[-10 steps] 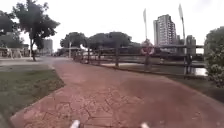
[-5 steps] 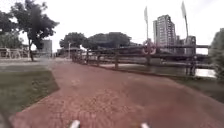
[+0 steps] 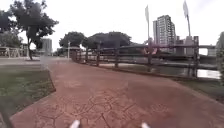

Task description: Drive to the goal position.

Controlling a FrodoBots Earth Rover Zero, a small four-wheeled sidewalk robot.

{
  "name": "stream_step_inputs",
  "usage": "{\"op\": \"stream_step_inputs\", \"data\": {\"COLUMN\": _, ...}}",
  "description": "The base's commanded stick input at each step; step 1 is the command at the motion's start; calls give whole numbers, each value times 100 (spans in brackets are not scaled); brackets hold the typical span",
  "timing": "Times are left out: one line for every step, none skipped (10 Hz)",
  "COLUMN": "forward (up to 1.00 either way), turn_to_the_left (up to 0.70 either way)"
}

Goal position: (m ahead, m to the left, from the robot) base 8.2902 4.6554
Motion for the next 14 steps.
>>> {"op": "stream_step_inputs", "data": {"forward": 50, "turn_to_the_left": 53}}
{"op": "stream_step_inputs", "data": {"forward": 50, "turn_to_the_left": 53}}
{"op": "stream_step_inputs", "data": {"forward": 50, "turn_to_the_left": 53}}
{"op": "stream_step_inputs", "data": {"forward": 50, "turn_to_the_left": 53}}
{"op": "stream_step_inputs", "data": {"forward": 50, "turn_to_the_left": 54}}
{"op": "stream_step_inputs", "data": {"forward": 50, "turn_to_the_left": 54}}
{"op": "stream_step_inputs", "data": {"forward": 50, "turn_to_the_left": 54}}
{"op": "stream_step_inputs", "data": {"forward": 50, "turn_to_the_left": 54}}
{"op": "stream_step_inputs", "data": {"forward": 50, "turn_to_the_left": 54}}
{"op": "stream_step_inputs", "data": {"forward": 50, "turn_to_the_left": 54}}
{"op": "stream_step_inputs", "data": {"forward": 50, "turn_to_the_left": 54}}
{"op": "stream_step_inputs", "data": {"forward": 50, "turn_to_the_left": 54}}
{"op": "stream_step_inputs", "data": {"forward": 50, "turn_to_the_left": 54}}
{"op": "stream_step_inputs", "data": {"forward": 50, "turn_to_the_left": 54}}
